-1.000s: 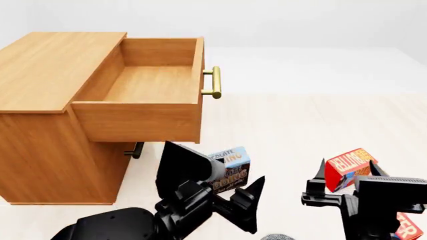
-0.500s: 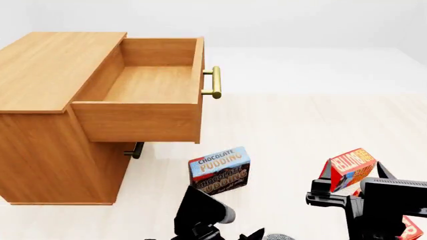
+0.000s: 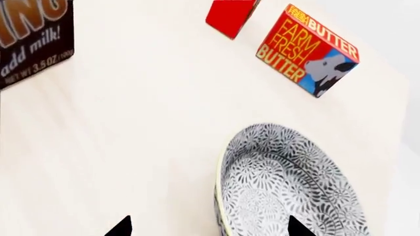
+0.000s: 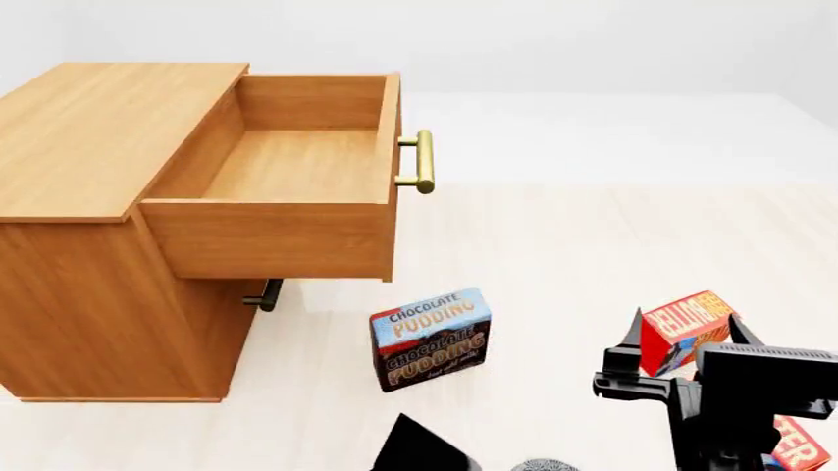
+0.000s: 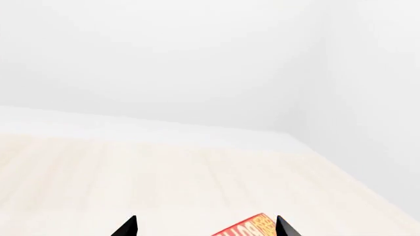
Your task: Put the bowl in the top drawer of the cabinet.
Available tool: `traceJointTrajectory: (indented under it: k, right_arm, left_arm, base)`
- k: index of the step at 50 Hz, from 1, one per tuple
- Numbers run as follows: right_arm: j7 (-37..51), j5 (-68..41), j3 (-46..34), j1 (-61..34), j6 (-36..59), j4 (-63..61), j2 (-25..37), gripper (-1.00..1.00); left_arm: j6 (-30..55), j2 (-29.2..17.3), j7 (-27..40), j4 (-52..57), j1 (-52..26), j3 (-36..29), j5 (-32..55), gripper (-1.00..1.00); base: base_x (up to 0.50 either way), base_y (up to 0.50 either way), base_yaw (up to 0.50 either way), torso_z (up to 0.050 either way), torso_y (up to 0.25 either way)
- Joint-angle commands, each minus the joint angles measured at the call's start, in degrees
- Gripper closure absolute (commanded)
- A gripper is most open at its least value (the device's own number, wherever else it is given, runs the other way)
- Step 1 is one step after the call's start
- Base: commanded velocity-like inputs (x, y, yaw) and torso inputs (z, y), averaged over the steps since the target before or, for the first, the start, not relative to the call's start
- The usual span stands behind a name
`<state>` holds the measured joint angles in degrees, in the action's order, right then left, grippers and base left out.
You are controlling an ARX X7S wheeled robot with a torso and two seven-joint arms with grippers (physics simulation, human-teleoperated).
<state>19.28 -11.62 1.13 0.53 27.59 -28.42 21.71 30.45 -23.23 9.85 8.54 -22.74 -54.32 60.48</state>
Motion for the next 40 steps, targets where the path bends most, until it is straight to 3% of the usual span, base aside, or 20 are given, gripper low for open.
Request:
traceJointTrajectory:
  k: [1, 36, 37, 40]
  right_arm:
    - [-0.2, -0.4, 0.2, 0.3, -1.2, 0.8, 0.0, -1.0]
    - [-0.9, -2.0, 1.5, 1.8, -5.4, 2.9, -0.3, -1.0]
    - [-0.9, -2.1, 1.5, 1.9, -5.5, 2.9, -0.2, -1.0]
    - [-0.9, -2.2, 1.7, 2.2, -5.7, 2.8, -0.2, -1.0]
  left_arm:
    - [1.1, 2.3, -0.5, -4.5, -0.5, -1.5, -0.8, -1.0]
    - [5.4, 9.3, 3.7, -15.1, -3.9, -3.0, -0.6, -1.0]
    - [5.2, 9.5, 3.6, -15.6, -3.8, -3.2, -0.9, 1.0]
    - [4.7, 9.7, 3.1, -16.3, -3.5, -3.8, -1.6, 1.0]
  base:
    - [0.0, 0.0, 0.0, 0.0, 0.0]
    - [0.0, 0.0, 0.0, 0.0, 0.0]
    - [0.0, 0.0, 0.0, 0.0, 0.0]
    - [0.0, 0.0, 0.0, 0.0, 0.0]
